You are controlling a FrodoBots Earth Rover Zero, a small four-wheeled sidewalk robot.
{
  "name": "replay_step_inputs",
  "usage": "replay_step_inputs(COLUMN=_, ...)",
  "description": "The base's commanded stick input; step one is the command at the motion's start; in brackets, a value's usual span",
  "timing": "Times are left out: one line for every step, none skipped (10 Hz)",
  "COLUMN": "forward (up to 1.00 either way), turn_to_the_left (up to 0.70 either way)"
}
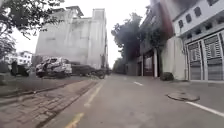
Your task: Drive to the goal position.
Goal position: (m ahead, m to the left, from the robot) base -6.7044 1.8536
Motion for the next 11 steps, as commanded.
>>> replay_step_inputs(forward=0.0, turn_to_the_left=-0.5)
replay_step_inputs(forward=0.0, turn_to_the_left=-0.5)
replay_step_inputs(forward=0.0, turn_to_the_left=-0.5)
replay_step_inputs(forward=0.0, turn_to_the_left=-0.5)
replay_step_inputs(forward=0.0, turn_to_the_left=-0.5)
replay_step_inputs(forward=0.0, turn_to_the_left=-0.5)
replay_step_inputs(forward=0.0, turn_to_the_left=-0.5)
replay_step_inputs(forward=0.0, turn_to_the_left=-0.5)
replay_step_inputs(forward=0.0, turn_to_the_left=-0.5)
replay_step_inputs(forward=0.0, turn_to_the_left=-0.5)
replay_step_inputs(forward=0.0, turn_to_the_left=-0.5)
